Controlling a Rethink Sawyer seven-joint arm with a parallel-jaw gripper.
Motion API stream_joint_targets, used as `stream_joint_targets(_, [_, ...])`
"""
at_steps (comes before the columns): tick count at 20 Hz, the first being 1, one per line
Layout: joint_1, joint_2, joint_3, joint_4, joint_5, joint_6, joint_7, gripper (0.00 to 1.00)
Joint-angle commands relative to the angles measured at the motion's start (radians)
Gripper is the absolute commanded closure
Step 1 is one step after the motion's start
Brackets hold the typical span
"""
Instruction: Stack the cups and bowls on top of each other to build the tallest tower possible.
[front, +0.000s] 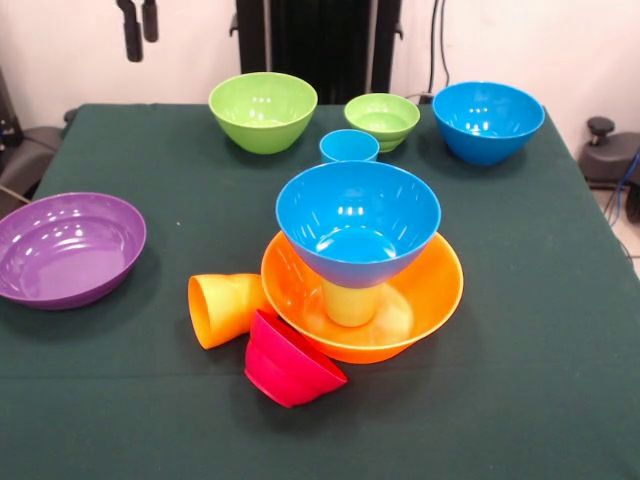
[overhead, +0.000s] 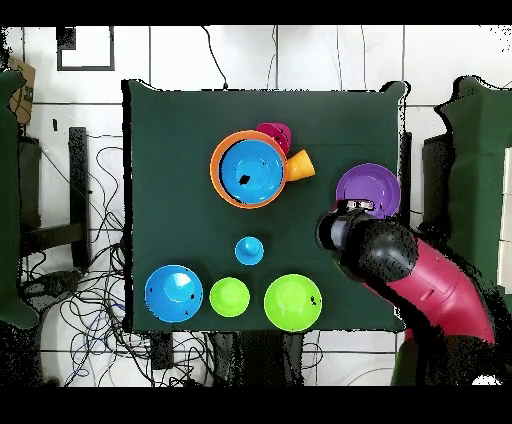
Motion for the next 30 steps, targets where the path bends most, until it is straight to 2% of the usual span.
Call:
stream_joint_targets(1, [0.047,0.078,0.089,0.078,-0.054,-0.053,-0.029,0.0])
stream_joint_targets(10, [0.1,0.108,0.1,0.1,0.001,-0.094,0.047,0.0])
stream_joint_targets(22, [0.169,0.15,0.086,0.066,0.08,-0.1,0.114,0.0])
stream_joint_targets(30, [0.211,0.13,0.065,0.074,0.119,-0.061,0.123,0.0])
